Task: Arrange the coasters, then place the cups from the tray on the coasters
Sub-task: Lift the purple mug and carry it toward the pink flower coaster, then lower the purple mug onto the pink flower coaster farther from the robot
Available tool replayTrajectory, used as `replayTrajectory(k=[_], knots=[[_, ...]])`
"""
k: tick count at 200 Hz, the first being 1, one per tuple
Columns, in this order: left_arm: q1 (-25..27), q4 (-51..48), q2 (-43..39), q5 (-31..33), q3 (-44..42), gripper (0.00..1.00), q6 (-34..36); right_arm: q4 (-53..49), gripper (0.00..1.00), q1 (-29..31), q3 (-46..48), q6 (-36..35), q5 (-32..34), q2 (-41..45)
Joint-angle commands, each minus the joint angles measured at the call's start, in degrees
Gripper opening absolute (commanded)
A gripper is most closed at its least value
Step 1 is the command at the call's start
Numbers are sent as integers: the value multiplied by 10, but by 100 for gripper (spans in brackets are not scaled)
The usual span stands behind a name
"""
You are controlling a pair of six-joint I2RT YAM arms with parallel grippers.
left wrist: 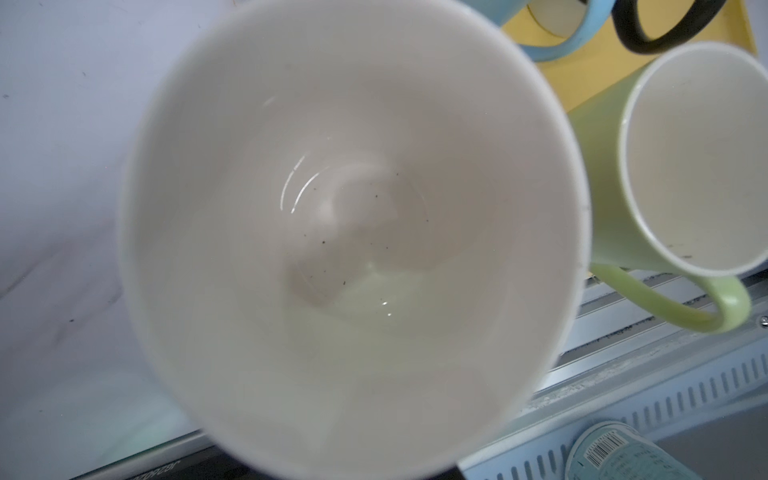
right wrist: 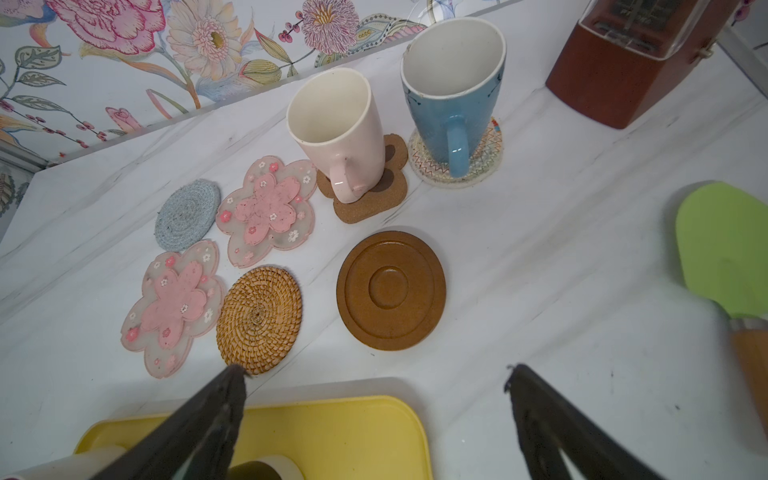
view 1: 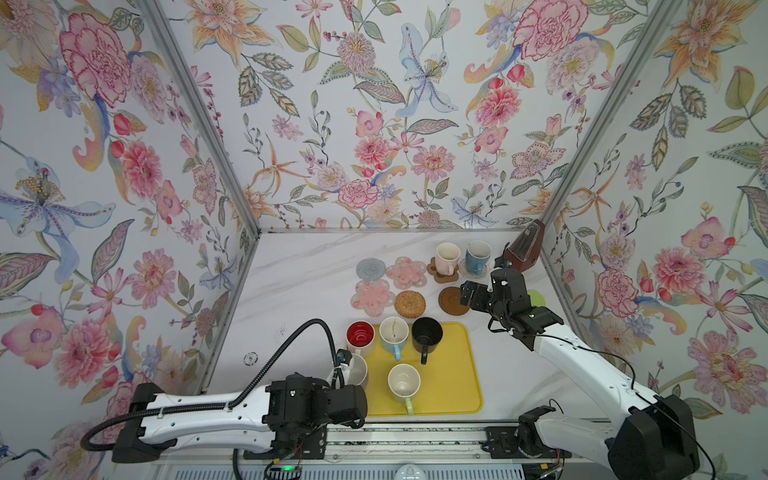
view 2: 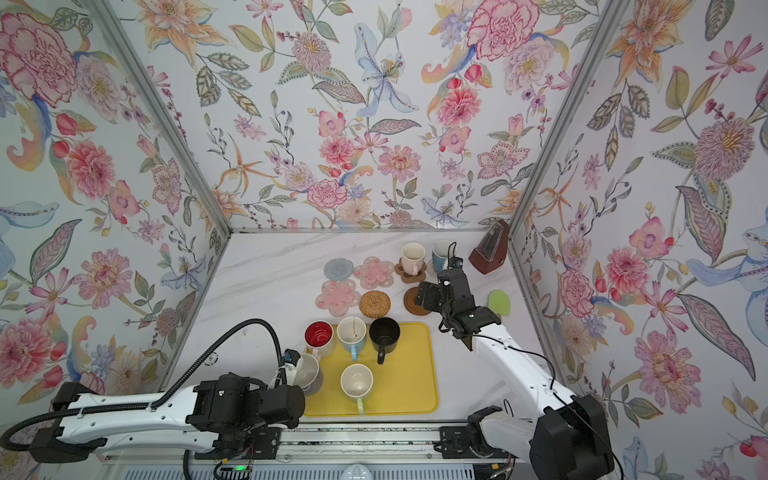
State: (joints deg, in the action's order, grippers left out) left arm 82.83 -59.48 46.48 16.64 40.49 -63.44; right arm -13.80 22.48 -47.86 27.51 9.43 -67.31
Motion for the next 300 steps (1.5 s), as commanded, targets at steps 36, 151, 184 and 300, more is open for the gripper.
replayTrajectory(k=[36,151,184,300], knots=[[-109,-56,3,92,137,0,145,-2,99,3,-7,-2,-3,0],[-397,263,234,-71,280,0,401,-56,99,3,3,-5,-6,44],[-430,308,329,-114,336,0,418,-79,99,2,11,-4,-3,71],[-463,308,660,-169,573,0,439,-118,99,2,39,13,-13,136]])
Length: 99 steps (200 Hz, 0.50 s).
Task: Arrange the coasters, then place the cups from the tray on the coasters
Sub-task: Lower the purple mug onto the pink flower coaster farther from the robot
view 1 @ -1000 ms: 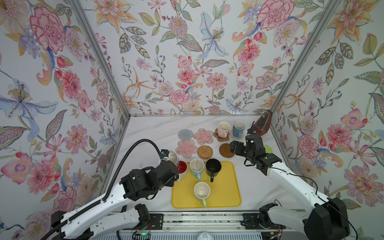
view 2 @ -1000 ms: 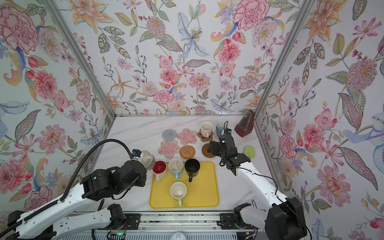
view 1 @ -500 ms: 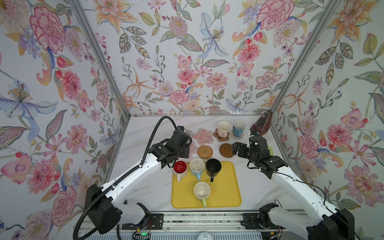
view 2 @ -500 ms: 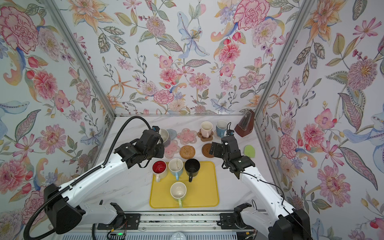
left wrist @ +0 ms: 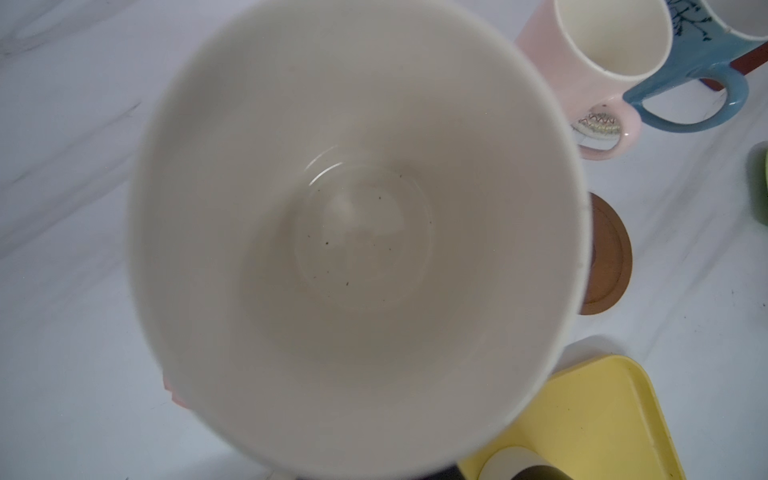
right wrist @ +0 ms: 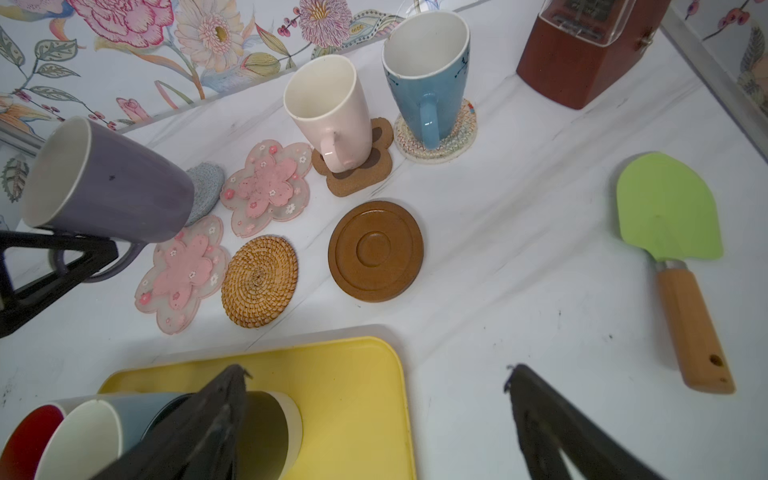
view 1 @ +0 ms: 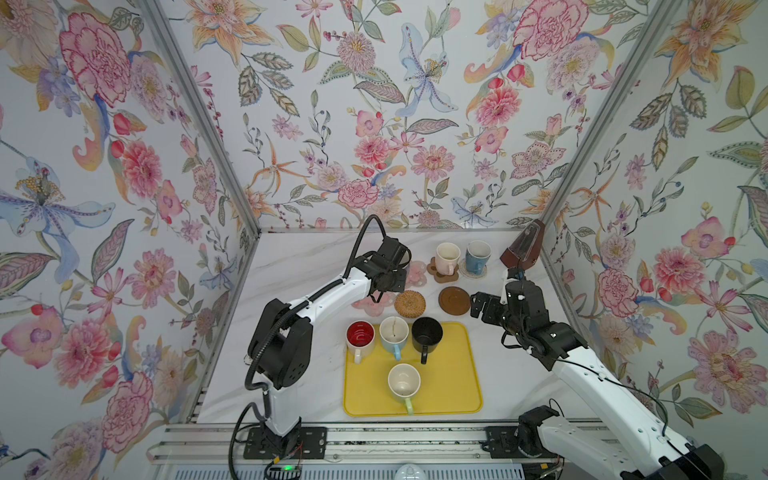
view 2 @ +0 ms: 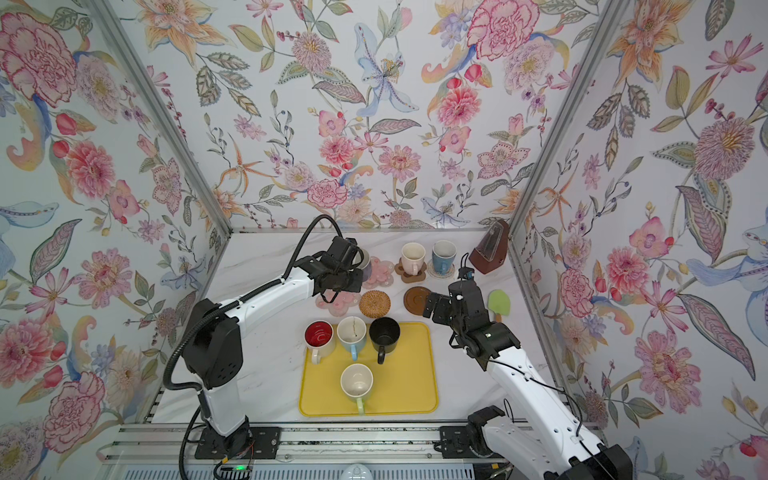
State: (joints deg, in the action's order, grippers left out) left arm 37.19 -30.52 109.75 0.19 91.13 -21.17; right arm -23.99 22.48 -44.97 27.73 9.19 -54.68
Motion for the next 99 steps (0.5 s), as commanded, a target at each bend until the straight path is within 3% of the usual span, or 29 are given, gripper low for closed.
replayTrajectory(k=[1,99], knots=[[-7,18,30,-5,69,0,16,-16,99,2,11,11,-10,10],[-17,-25,174,-21,227,0,18,-21,99,2,23,20,-17,23]])
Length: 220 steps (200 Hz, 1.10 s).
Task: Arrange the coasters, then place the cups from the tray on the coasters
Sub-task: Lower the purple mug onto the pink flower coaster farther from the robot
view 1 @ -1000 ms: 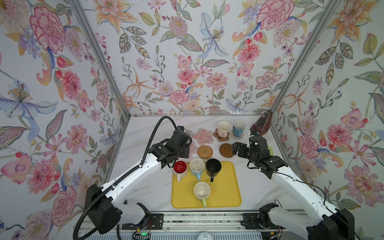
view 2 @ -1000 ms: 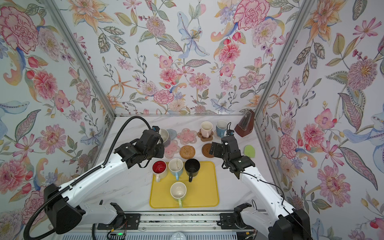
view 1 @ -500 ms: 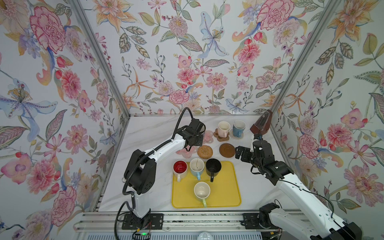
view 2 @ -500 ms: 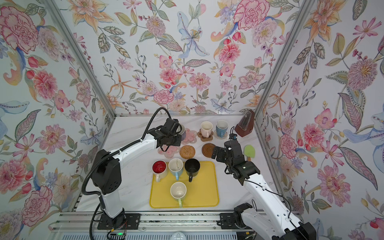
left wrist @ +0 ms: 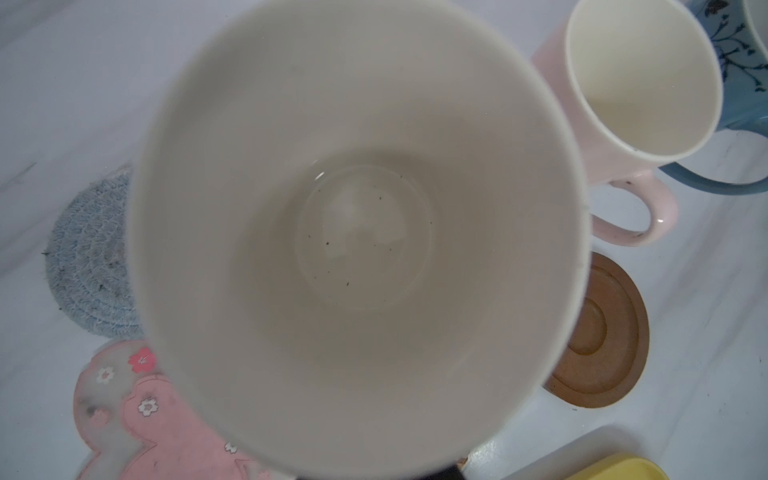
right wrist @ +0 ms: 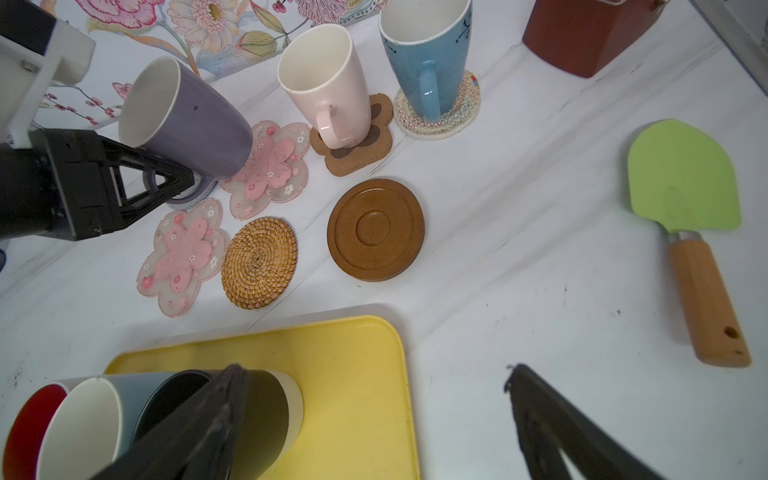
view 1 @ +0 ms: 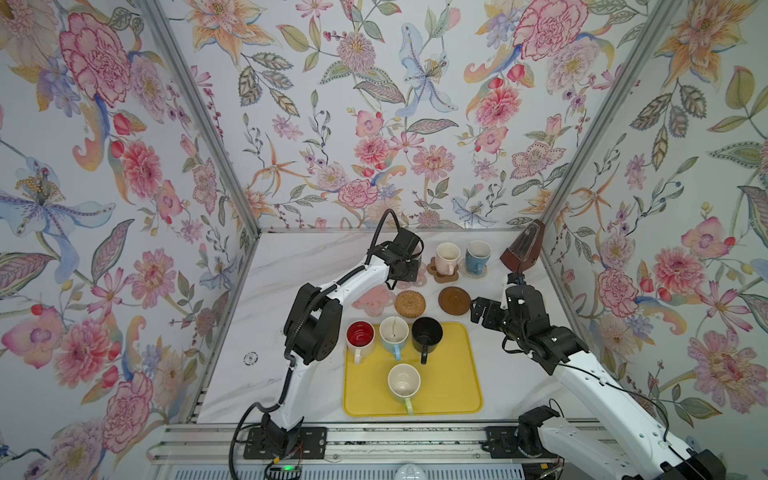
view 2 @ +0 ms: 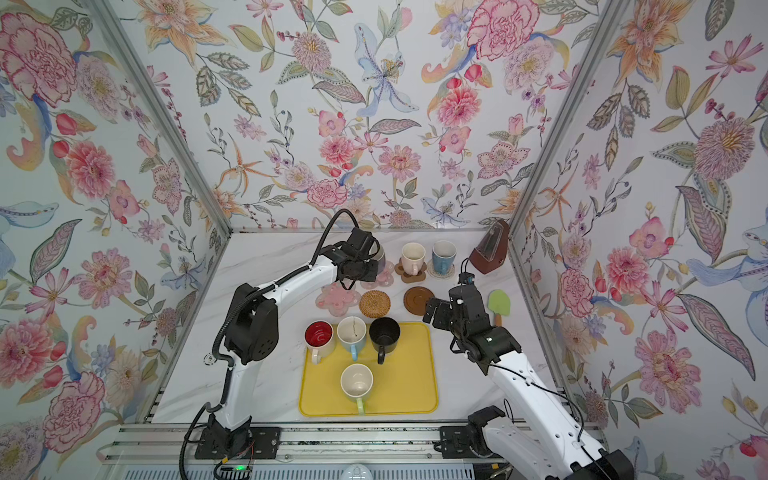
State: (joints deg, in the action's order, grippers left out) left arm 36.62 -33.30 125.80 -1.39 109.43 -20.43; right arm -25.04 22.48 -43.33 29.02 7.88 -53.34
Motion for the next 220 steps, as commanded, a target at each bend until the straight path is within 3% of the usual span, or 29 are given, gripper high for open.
replayTrajectory(k=[1,220], knots=[[-11,2,14,-5,45,0,10,-10,99,2,7,7,-4,10],[-19,-17,101,8,110,0,6,-19,99,-1,4,7,-7,15]])
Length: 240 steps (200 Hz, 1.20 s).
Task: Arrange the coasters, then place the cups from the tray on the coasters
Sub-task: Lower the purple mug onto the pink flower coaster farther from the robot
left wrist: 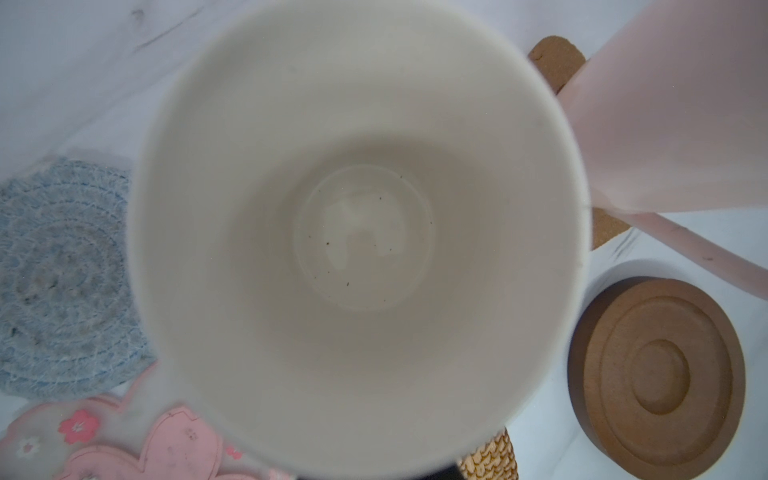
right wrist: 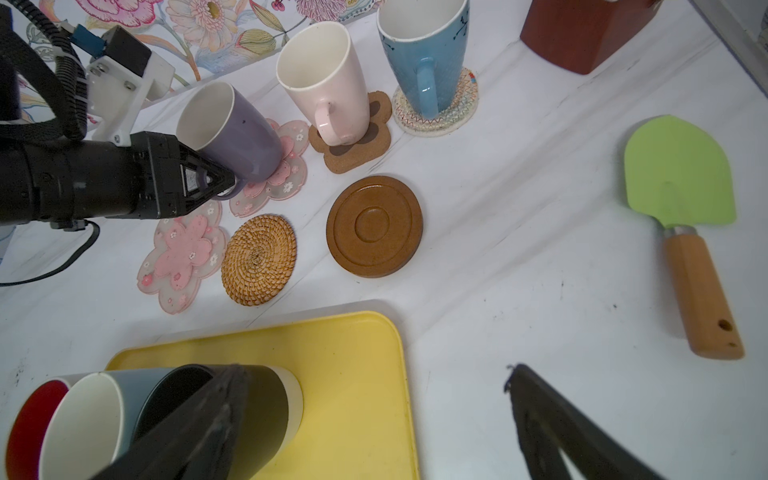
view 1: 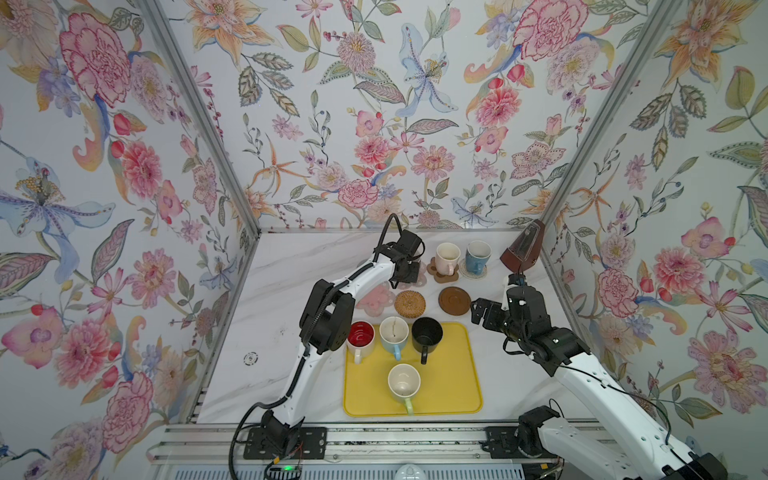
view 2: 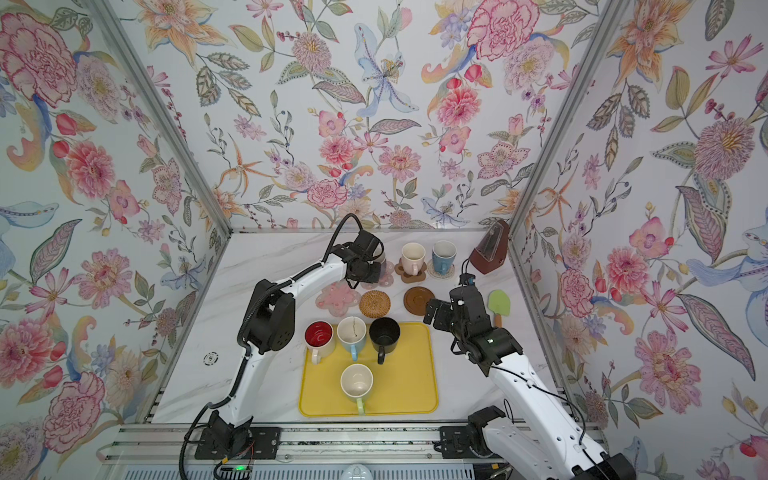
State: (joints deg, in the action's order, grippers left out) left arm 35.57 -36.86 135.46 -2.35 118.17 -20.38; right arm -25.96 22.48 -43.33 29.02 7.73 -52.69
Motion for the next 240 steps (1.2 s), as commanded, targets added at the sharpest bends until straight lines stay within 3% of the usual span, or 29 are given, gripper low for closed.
replayTrajectory(k=[1,119,137,173,240], knots=[[-8,18,5,18,23,0,5,-9,99,-1,4,7,-5,9],[-13,15,18,22,25,2,-2,-11,99,-2,4,8,-5,12],[-12,15,16,18,25,10,-3,-11,99,-2,4,9,-7,11],[-13,14,6,22,25,40,-3,-12,99,-1,2,9,-7,11],[-12,20,-36,41,15,85,-6,-19,99,-2,0,9,-4,19]])
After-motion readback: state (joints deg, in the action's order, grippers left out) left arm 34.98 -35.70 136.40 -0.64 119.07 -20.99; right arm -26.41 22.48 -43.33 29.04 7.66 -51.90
